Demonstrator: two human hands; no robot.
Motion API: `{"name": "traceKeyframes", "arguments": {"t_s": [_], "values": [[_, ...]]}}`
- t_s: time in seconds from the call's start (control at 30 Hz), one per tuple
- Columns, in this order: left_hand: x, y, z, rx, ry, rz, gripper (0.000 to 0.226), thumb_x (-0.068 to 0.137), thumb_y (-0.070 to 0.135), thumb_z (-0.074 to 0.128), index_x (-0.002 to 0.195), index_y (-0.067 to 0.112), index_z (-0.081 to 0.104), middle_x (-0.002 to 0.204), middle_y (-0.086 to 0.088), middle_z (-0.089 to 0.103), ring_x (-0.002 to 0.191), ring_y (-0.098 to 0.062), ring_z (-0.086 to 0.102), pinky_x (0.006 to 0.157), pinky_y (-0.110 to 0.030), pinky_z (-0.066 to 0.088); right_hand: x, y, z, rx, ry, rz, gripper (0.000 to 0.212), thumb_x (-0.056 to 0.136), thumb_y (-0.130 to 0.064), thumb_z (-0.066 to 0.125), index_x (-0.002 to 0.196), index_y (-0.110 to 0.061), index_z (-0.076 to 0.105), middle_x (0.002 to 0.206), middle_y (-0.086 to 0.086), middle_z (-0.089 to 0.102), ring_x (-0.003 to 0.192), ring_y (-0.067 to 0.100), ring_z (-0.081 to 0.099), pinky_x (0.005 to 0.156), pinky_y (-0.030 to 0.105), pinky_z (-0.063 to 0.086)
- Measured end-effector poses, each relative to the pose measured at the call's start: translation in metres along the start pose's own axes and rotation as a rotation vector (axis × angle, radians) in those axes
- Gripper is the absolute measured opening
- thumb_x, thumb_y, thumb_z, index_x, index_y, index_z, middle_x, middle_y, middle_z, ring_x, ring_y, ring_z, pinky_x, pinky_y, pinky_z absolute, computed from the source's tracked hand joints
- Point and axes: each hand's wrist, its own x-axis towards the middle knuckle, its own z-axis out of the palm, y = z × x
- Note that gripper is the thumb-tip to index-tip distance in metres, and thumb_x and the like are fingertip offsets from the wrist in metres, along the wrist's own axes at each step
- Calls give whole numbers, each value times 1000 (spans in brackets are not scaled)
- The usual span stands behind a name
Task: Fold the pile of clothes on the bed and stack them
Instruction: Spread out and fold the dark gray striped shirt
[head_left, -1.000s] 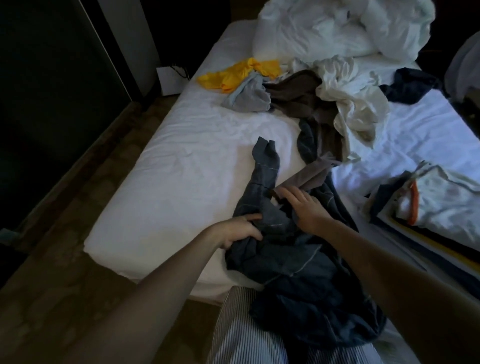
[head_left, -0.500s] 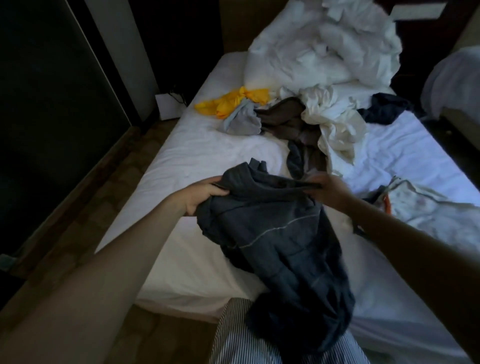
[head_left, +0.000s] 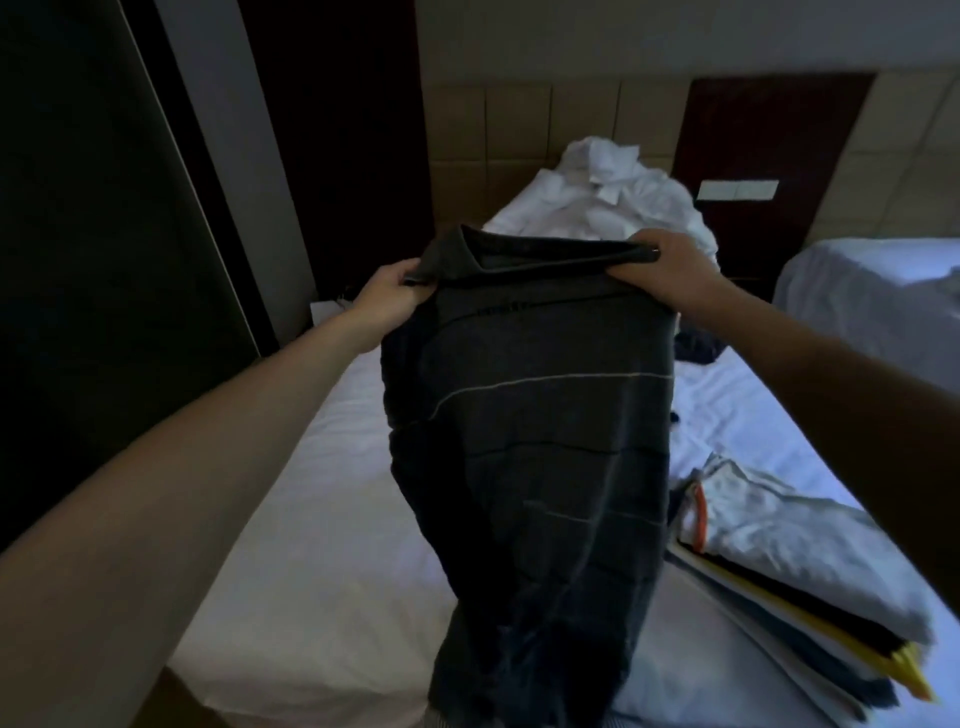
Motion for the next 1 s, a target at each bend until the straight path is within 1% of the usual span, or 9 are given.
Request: {"name": "traceKeyframes", "arguments": {"t_s": [0.17, 0.27, 0.37, 0.57, 0.7, 0.8, 0.87, 0.97, 1.0], "values": [[4, 25, -6, 104, -67, 6, 23, 95, 16, 55, 117, 16, 61, 103, 1, 61, 85, -7, 57, 70, -18, 44, -1, 8, -24, -107, -384, 256, 20, 84, -21, 68, 96, -7, 63, 90, 3, 62, 81, 14, 57, 69, 21, 45], [5, 31, -6, 77, -24, 11, 18, 96, 14, 52, 111, 18, 62, 94, 5, 62, 83, -7, 57, 66, -16, 43, -6, 23, -30, 17, -391, 322, 35, 78, -25, 72, 103, -1, 65, 100, 8, 67, 89, 19, 62, 81, 25, 49], [9, 41, -8, -12, 30, 21, 15, 97, 16, 51, 107, 20, 62, 90, 8, 62, 78, -3, 59, 55, -12, 45, -1, 33, -36, 244, -409, 318, 68, 46, -49, 86, 99, -12, 67, 102, 2, 71, 99, 16, 63, 90, 27, 48], [16, 31, -20, 241, -104, -86, 15, 94, 7, 53, 100, 17, 63, 90, 5, 59, 83, -11, 56, 66, -20, 43, -15, 54, -27, 181, -712, 426, 91, 31, -51, 91, 109, -12, 63, 108, 2, 71, 101, 16, 66, 78, 22, 56], [15, -3, -24, 532, -308, -209, 12, 88, 22, 66, 99, 18, 68, 101, 1, 62, 100, -18, 57, 83, -27, 46, -22, 75, -11, -55, -494, 409, 42, 72, -33, 78, 106, -12, 64, 113, 9, 65, 99, 23, 61, 81, 27, 48], [12, -15, -21, 655, -413, -277, 19, 85, 32, 69, 100, 20, 68, 94, 8, 61, 88, -9, 56, 75, -21, 44, -23, 80, -7, -65, -367, 464, 35, 77, -27, 75, 100, -3, 67, 102, 14, 67, 87, 25, 63, 76, 30, 49], [14, -20, -19, 625, -379, -288, 24, 85, 32, 69, 105, 19, 69, 93, 7, 61, 87, -11, 56, 75, -21, 44, -24, 75, -8, 1, -390, 509, 42, 69, -34, 80, 95, -4, 68, 99, 15, 68, 83, 24, 64, 70, 28, 50], [24, -27, -19, 581, -291, -276, 32, 85, 32, 69, 108, 11, 69, 104, -4, 62, 90, -15, 55, 74, -23, 44, -15, 77, -14, 87, -402, 508, 94, 21, -62, 87, 96, -7, 70, 98, 13, 71, 89, 27, 67, 81, 35, 53], [29, -28, -20, 560, -259, -270, 33, 84, 31, 70, 108, 8, 69, 106, -7, 63, 88, -15, 56, 71, -22, 45, -9, 78, -17, 100, -395, 510, 95, 22, -61, 87, 98, -6, 70, 99, 14, 70, 90, 28, 66, 85, 37, 53]]}}
